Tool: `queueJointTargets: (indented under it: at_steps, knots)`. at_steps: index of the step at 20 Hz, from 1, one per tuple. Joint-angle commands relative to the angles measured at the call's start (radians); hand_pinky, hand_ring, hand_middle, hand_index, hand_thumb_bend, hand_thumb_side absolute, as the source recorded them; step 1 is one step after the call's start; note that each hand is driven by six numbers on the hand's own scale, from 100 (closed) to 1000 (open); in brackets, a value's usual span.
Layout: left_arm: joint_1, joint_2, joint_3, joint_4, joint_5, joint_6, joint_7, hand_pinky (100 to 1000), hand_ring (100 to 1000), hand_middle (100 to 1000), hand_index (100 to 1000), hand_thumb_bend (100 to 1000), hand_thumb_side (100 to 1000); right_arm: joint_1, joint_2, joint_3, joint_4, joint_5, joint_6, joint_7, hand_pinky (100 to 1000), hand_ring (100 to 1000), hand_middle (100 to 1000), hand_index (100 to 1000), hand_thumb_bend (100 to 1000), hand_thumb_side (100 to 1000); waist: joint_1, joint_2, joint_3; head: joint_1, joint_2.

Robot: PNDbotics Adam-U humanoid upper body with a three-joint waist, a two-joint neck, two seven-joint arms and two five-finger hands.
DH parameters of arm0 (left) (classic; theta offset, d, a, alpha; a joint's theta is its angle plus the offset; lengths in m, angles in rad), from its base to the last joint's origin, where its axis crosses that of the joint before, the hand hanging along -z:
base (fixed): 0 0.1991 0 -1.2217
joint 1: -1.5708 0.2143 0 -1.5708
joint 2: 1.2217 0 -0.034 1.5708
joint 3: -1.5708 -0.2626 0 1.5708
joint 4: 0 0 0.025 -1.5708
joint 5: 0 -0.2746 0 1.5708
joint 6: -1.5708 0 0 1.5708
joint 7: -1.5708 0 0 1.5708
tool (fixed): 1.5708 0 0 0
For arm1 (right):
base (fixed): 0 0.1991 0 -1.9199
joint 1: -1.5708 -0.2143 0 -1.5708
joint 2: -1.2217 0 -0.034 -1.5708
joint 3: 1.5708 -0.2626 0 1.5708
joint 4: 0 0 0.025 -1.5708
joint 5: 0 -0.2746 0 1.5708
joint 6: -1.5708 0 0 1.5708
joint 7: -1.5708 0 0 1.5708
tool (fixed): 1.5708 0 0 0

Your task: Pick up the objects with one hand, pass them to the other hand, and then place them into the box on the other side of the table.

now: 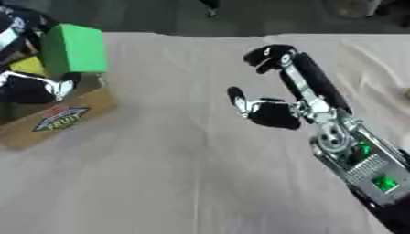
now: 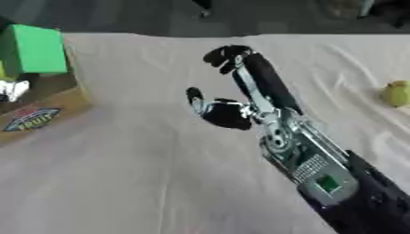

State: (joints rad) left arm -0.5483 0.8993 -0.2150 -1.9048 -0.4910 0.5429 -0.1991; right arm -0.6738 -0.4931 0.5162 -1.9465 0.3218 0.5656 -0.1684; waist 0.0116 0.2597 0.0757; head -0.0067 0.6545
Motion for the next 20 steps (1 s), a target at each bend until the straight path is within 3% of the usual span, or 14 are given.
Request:
queueJointTargets:
  at_steps: [1,2,5,6,7,20]
  knots:
    - [0.006,0.05,0.048,0.036,-0.008,0.013,0.034,624,617,455,466,100,100,-0.004,-0.031,-0.033,-0.036,0.007,0.009,-0.016,837,701,659,742,343,203,0.002,-0.026,0.002,0.017,-0.014]
    - [0.013,0.052,0.055,0.054,-0.008,0.017,0.042,623,617,454,466,100,100,-0.002,-0.034,-0.04,-0.04,0.005,0.013,-0.021,836,700,657,741,395,184,0.002,-0.026,0.002,0.022,-0.015]
    - [0.024,0.053,0.071,0.106,-0.004,0.025,0.064,622,616,454,466,100,100,0.003,-0.044,-0.057,-0.049,-0.007,0.024,-0.039,836,699,654,739,393,184,0.0,-0.028,0.003,0.034,-0.017]
    - [0.027,0.052,0.074,0.121,-0.004,0.027,0.07,624,617,455,466,100,100,0.004,-0.047,-0.062,-0.051,-0.01,0.026,-0.044,836,698,654,738,333,200,-0.001,-0.028,0.003,0.037,-0.017]
    - [0.028,0.052,0.077,0.137,-0.004,0.028,0.074,623,617,455,466,100,100,0.006,-0.05,-0.067,-0.052,-0.011,0.027,-0.049,836,698,652,738,381,182,-0.001,-0.029,0.003,0.04,-0.018]
    - [0.003,0.023,0.074,0.312,-0.013,0.027,0.086,630,620,467,500,100,100,0.019,-0.063,-0.1,-0.053,-0.016,0.023,-0.082,835,697,650,737,390,180,-0.009,-0.036,-0.001,0.092,-0.025]
